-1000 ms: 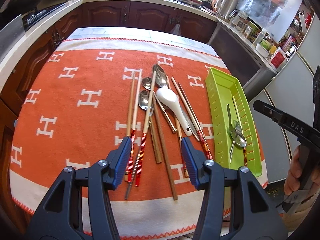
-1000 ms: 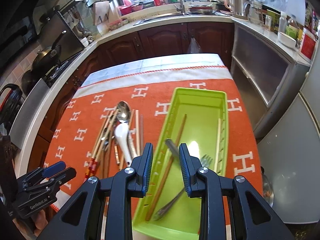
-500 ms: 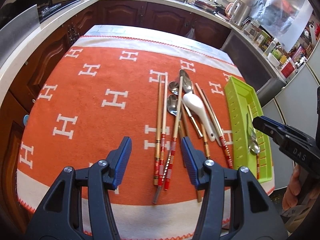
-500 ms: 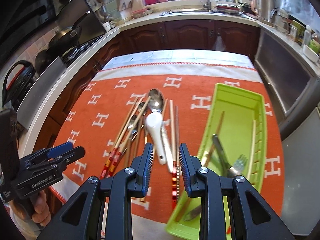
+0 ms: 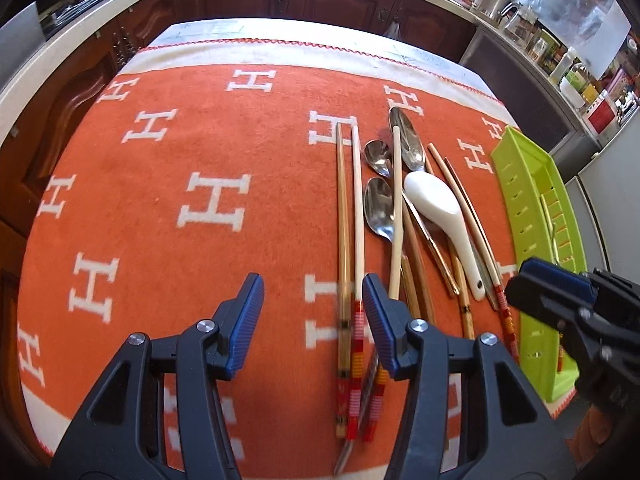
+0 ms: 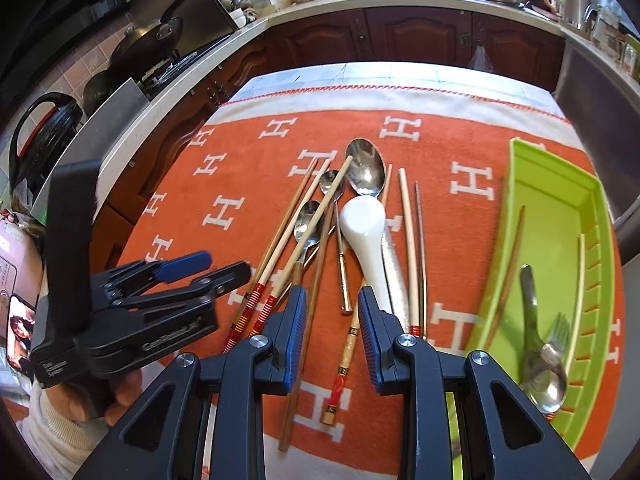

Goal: Organize utensils
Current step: 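Grasp a plain wooden chopstick with the left tool while the right tool grasps another chopstick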

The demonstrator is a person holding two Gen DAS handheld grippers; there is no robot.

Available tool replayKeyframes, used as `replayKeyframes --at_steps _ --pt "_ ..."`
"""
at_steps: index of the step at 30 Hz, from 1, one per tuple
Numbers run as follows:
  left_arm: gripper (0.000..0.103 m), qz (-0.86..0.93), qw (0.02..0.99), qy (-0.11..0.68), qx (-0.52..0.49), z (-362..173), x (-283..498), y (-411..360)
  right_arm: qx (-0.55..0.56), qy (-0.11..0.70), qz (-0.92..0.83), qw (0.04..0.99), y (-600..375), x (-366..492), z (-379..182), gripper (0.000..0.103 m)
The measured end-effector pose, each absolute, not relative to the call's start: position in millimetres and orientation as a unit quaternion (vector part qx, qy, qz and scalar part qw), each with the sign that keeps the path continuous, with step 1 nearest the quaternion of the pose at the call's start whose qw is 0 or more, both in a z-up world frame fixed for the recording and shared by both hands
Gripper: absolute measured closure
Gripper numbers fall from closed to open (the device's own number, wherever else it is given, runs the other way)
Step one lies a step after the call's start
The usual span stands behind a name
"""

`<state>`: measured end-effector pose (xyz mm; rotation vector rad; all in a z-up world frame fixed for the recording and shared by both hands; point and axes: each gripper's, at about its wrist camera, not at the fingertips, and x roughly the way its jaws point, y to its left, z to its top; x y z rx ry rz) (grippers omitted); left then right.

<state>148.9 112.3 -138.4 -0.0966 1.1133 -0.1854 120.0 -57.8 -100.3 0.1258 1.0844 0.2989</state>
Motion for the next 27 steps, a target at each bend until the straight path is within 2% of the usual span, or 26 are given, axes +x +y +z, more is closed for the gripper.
replayKeyframes --at_steps 13,21,23,24,25,27 --pt "0.059 -0.086 0.842 0.532 -0.032 -154.7 180.5 109.7 0.067 0.53 0.152 0.832 -42.4 147.5 -123.7 0.076" --pt "0.061 -0.071 0.855 0.513 0.033 -158.5 183.9 90.5 0.081 0.533 0.158 0.827 -34.5 159.1 -131.7 0.076" --pt "0.07 -0.072 0.855 0.512 0.029 -158.0 185.7 91.4 0.086 0.533 0.158 0.827 -33.5 162.3 -133.0 0.077" --pt "0.082 -0.071 0.856 0.511 0.029 -157.6 186.1 92.2 0.089 0.533 0.157 0.826 -33.3 164.1 -134.0 0.077" --pt "0.09 -0.072 0.856 0.511 0.027 -157.4 186.7 93.7 0.094 0.534 0.159 0.825 -33.2 166.9 -135.5 0.077" --pt "0.094 -0.076 0.855 0.513 0.021 -157.3 185.0 98.0 0.103 0.536 0.161 0.822 -32.1 172.8 -139.2 0.077"
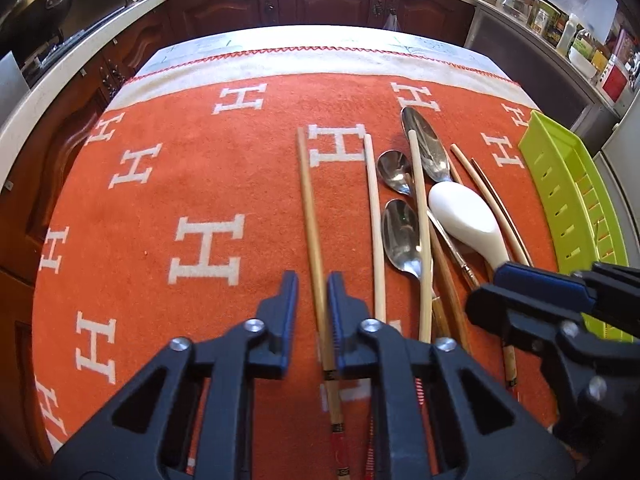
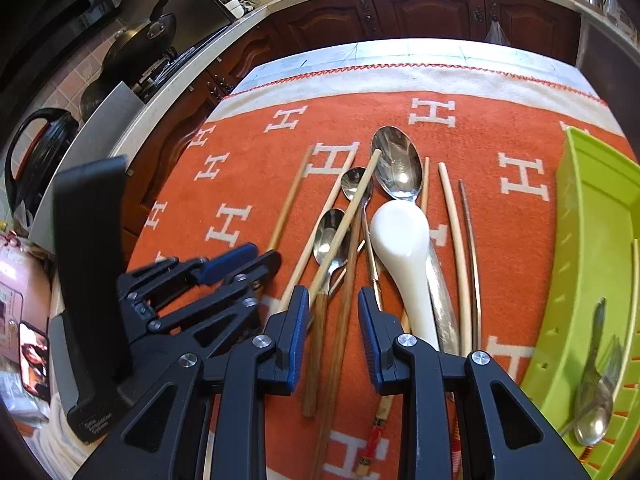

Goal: Organize utensils
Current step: 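Grasp a plain wooden chopstick with the left tool while the right tool grasps another chopstick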

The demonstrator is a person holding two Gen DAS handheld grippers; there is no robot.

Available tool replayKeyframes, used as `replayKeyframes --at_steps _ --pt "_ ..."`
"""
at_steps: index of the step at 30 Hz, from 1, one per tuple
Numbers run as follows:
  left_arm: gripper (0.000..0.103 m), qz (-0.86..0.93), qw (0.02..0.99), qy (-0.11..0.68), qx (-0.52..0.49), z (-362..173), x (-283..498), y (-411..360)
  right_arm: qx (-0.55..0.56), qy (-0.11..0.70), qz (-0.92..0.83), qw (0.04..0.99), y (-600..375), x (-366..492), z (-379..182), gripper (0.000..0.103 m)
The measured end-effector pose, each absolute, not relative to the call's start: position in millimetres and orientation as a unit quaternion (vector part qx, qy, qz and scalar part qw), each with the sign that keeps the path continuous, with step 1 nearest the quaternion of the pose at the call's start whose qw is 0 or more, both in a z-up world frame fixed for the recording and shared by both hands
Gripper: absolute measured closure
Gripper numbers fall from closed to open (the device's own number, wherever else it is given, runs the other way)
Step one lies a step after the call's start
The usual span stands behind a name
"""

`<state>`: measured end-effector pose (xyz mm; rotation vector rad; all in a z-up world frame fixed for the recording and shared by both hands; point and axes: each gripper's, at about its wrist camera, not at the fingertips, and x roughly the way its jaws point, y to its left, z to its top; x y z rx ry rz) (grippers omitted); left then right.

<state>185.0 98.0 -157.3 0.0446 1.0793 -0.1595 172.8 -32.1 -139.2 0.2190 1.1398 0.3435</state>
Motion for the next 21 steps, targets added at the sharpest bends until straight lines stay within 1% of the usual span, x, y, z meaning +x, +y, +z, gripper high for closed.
replayKeyframes --at_steps 1,4,15,21 --pt "0.097 -0.077 0.854 0.514 0.016 -157.2 183.2 101.9 0.105 0.537 0.162 0.821 -31.4 175.0 -140.5 0.077" --pt "0.098 -0.084 0.85 0.519 -0.007 -157.0 177.6 113.5 0.11 0.543 0.164 0.816 -25.2 184.9 -147.2 0.079" --pt "0.098 -0.084 0.843 0.529 -0.057 -156.4 159.4 139.9 0.071 0.554 0.141 0.817 5.1 204.3 -163.9 0.091" --pt "0.099 -0.082 0.837 0.537 -0.073 -155.2 156.9 143.8 0.107 0.553 0.135 0.815 -2.3 204.4 -164.6 0.096"
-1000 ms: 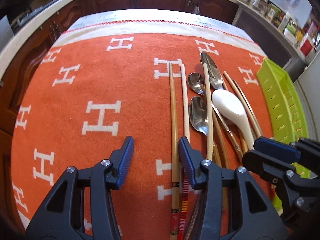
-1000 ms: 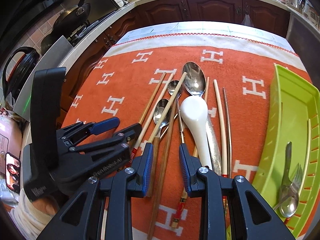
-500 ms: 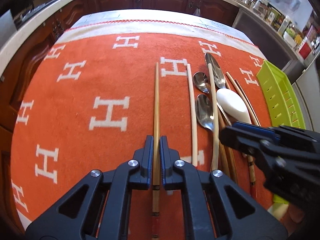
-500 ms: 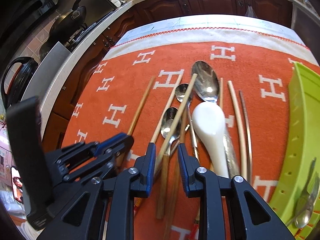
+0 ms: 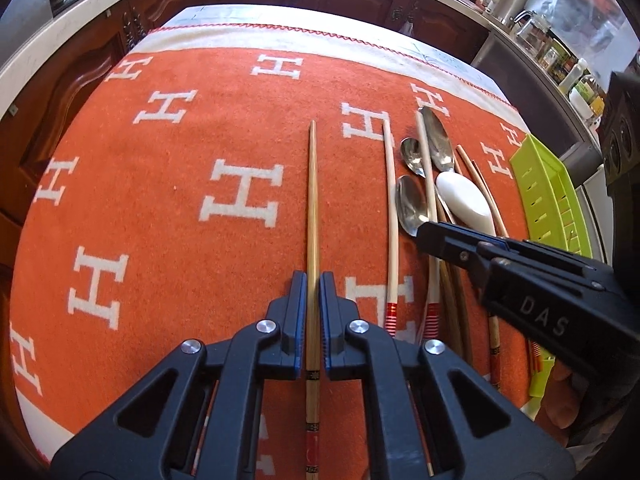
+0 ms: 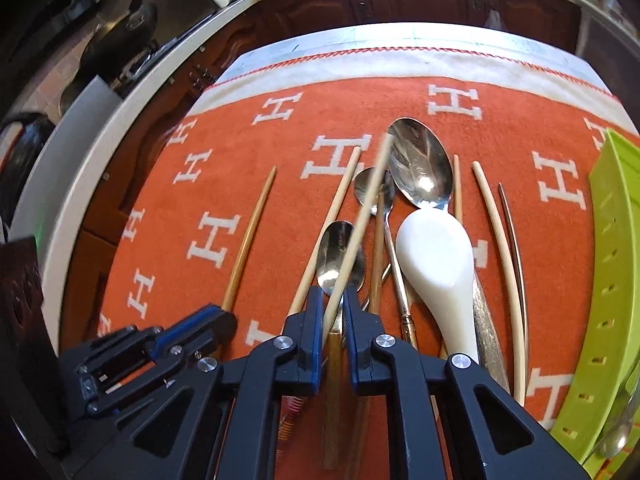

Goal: Organize utensils
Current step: 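Grasp a plain wooden chopstick with the left tool while the right tool grasps another chopstick, then carry both chopsticks into the green tray and open both tools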

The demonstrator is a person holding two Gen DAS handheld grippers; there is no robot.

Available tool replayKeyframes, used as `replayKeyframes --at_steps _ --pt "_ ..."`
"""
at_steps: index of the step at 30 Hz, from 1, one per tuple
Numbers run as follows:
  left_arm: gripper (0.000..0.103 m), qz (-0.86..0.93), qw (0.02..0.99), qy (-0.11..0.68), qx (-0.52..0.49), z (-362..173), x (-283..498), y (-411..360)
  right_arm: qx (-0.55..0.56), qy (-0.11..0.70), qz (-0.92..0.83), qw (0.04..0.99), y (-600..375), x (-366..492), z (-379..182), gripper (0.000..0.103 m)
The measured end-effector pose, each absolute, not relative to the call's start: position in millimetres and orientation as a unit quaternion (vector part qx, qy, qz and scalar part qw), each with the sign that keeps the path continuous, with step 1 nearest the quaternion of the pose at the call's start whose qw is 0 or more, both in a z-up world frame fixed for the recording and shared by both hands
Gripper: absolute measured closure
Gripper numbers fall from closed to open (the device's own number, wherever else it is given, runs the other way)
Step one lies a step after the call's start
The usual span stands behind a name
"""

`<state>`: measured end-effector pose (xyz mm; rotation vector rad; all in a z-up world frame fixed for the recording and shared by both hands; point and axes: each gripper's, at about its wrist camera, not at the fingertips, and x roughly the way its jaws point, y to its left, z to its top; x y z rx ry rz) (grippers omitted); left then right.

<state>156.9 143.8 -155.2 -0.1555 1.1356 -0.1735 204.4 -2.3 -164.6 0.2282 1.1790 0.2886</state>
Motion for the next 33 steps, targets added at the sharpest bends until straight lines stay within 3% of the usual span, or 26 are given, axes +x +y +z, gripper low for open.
replayKeyframes --at_steps 15,23,33 --pt "0.099 -0.148 0.835 0.517 -0.115 -94.7 121.8 117.7 0.183 0.508 0.151 0.828 -62.3 156.8 -93.3 0.098" --pt "0.099 -0.231 0.821 0.513 -0.096 -53.6 108.3 35.9 0.189 0.465 0.079 0.862 -160.7 112.2 -60.5 0.098" --pt "0.099 -0.267 0.795 0.541 -0.065 -55.2 105.1 -74.6 0.197 0.473 0.017 0.858 -254.3 86.4 -84.7 0.098"
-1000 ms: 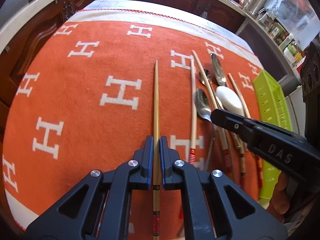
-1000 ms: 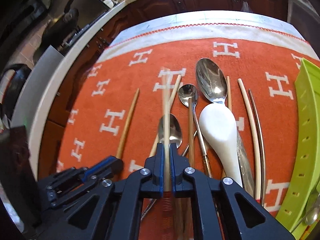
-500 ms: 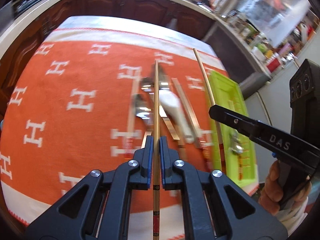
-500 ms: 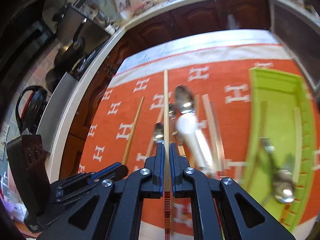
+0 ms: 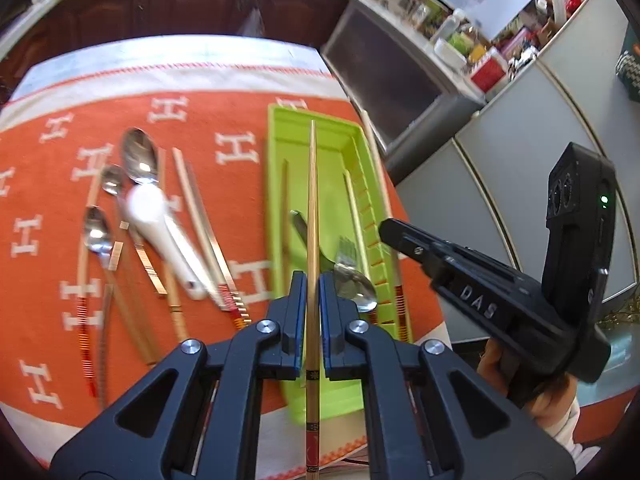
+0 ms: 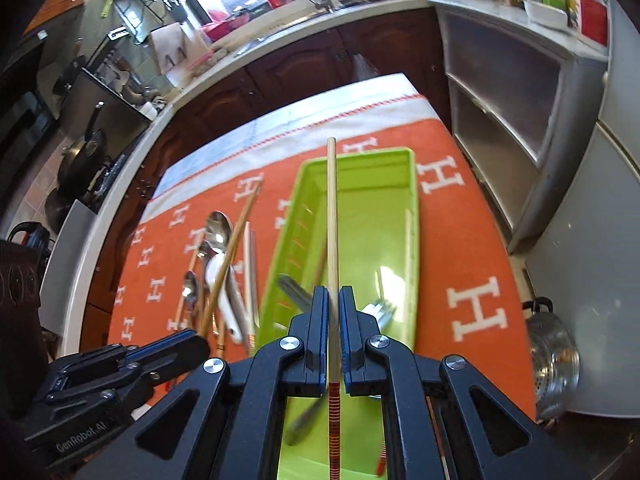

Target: Organize utensils

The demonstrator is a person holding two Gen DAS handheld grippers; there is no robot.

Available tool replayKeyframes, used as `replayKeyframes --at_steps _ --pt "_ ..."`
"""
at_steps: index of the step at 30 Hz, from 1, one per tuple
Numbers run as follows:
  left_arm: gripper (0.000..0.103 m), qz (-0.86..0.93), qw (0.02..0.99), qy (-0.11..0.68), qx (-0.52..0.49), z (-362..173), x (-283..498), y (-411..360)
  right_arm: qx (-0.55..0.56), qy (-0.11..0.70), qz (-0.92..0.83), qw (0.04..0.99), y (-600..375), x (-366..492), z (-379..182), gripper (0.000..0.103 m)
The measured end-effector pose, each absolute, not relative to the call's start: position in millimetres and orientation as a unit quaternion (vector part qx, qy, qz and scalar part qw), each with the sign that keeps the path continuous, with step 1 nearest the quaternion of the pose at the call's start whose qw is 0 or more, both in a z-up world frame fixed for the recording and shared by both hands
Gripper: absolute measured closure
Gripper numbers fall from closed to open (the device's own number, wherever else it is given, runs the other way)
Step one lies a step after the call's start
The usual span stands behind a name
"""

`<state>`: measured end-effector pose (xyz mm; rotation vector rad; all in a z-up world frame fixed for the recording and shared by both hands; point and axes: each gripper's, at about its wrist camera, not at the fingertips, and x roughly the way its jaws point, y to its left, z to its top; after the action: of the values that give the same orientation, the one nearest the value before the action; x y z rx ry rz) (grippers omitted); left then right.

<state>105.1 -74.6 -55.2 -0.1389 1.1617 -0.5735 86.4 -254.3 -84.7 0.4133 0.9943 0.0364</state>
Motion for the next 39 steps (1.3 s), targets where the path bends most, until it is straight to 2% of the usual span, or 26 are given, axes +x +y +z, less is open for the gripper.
replayKeyframes --at_steps 7,9,12,14,16,18,30,39 --pt "0.098 -0.255 0.786 0.561 -0.063 -83.3 113.3 -103.1 0.182 0.494 0.041 0.849 -257.9 93.5 -114.9 0.097" --pt "0.098 -0.255 0.784 0.562 -0.055 -85.0 111.8 -105.3 0.176 0.502 0.046 0.845 -252.7 97.4 -122.8 0.092" --pt "0.098 -0.253 0.789 0.558 -0.041 -83.0 110.8 -102.3 0.17 0.499 0.044 0.849 -249.7 98.0 -126.9 0.078" --pt "0.091 -0.251 0.794 0.553 -0.04 -79.5 109.9 -94.7 0.167 0.493 0.048 0.852 -246.1 98.8 -126.7 0.07" --pt "0.08 -0.244 0.802 0.543 -0.039 -74.6 109.2 -82.9 0.164 0.49 0.055 0.855 -241.7 100.1 -125.3 0.069" --pt "0.076 -0.235 0.809 0.536 -0.043 -69.3 108.1 -71.3 0.155 0.488 0.062 0.856 -236.5 102.7 -125.0 0.069" --pt "0.076 -0.188 0.819 0.534 -0.09 -67.6 115.8 -5.2 0.087 0.492 0.098 0.861 -199.2 125.2 -126.3 0.069" --pt "0.076 -0.185 0.814 0.541 -0.1 -76.9 120.7 2.2 0.039 0.508 0.098 0.855 -181.6 148.3 -149.1 0.069"
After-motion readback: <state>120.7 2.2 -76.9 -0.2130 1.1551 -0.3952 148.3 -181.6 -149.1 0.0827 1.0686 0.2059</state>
